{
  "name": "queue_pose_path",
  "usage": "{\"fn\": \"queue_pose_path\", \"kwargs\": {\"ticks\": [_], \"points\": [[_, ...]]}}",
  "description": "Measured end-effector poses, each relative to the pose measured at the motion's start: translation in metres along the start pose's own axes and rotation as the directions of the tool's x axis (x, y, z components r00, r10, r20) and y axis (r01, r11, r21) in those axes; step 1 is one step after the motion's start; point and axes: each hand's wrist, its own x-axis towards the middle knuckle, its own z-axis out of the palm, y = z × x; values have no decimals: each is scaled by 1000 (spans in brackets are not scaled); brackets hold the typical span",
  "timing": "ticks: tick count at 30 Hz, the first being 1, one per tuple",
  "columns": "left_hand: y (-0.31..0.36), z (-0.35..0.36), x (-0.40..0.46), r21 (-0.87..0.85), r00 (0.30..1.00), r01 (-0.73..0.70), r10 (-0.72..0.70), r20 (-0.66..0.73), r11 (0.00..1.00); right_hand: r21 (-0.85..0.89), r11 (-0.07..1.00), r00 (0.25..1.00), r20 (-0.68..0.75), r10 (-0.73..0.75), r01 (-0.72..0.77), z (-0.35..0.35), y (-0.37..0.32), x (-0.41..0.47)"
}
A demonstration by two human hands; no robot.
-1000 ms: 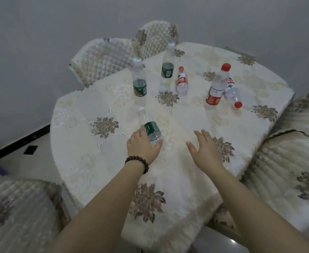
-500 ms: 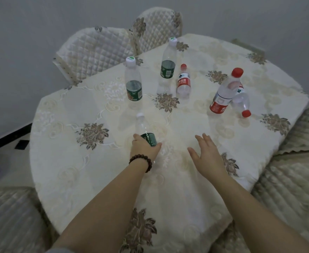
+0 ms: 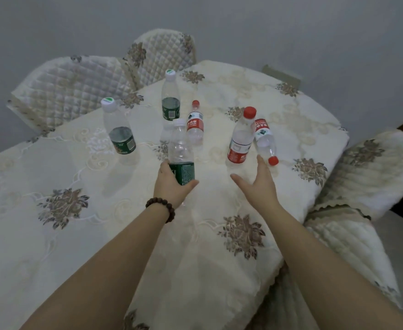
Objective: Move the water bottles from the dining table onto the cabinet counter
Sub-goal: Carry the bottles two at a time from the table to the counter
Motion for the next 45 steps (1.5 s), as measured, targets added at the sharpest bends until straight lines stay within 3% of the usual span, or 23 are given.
{"fn": "queue_pose_path", "kwargs": {"ticks": [8, 20, 33, 45], "points": [[1, 29, 10, 12, 998, -49, 49, -24, 999, 245, 968, 994, -98, -39, 62, 9, -3, 94], [-6, 26, 2, 12, 992, -47, 48, -118, 999, 263, 963, 998, -43, -45, 55, 36, 4, 123], [35, -22, -45, -63, 973, -116, 101, -208, 991, 322, 928, 982, -23, -190, 187, -25, -29, 16], [47, -32, -115, -106, 983, -184, 183, -22, 977, 289, 949, 987, -135, -91, 127, -61, -12, -108]]}}
